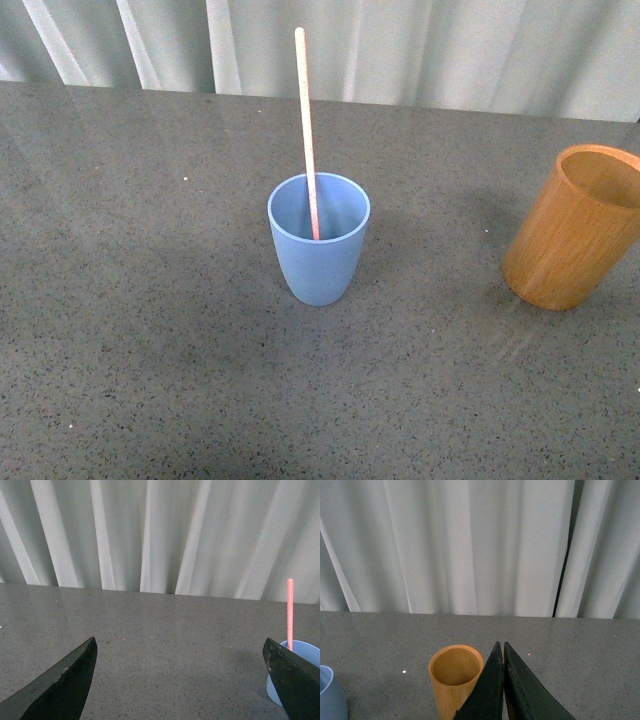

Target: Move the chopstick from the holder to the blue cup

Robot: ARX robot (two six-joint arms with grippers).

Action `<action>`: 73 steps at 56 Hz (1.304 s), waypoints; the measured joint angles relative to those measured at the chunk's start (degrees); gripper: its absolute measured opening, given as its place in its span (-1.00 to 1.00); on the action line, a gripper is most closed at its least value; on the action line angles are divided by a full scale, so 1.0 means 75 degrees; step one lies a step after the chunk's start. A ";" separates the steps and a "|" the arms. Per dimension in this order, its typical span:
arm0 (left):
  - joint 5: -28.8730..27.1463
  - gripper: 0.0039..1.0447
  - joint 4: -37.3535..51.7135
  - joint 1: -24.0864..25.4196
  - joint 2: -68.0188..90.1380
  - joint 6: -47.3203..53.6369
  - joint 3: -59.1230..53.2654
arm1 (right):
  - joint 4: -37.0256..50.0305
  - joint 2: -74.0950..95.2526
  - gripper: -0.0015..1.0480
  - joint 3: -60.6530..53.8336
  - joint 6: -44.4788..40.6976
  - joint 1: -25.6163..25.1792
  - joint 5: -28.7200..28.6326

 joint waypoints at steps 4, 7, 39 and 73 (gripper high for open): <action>0.0000 0.87 0.0000 0.0000 0.0000 0.0000 0.0000 | -0.0239 -0.0254 -0.98 -0.0003 0.0000 0.0000 0.0000; 0.0000 0.87 0.0000 0.0000 0.0000 0.0000 0.0000 | -0.0402 -0.0420 -0.98 -0.0003 0.0000 0.0000 0.0000; 0.0000 0.87 0.0000 0.0000 0.0000 0.0000 0.0000 | -0.1725 -0.1760 -0.98 -0.0003 0.0000 0.0000 0.0000; 0.0000 0.87 0.0000 0.0000 -0.0006 -0.0003 0.0000 | -0.3089 -0.3072 -0.48 0.0000 0.0000 0.0000 0.0006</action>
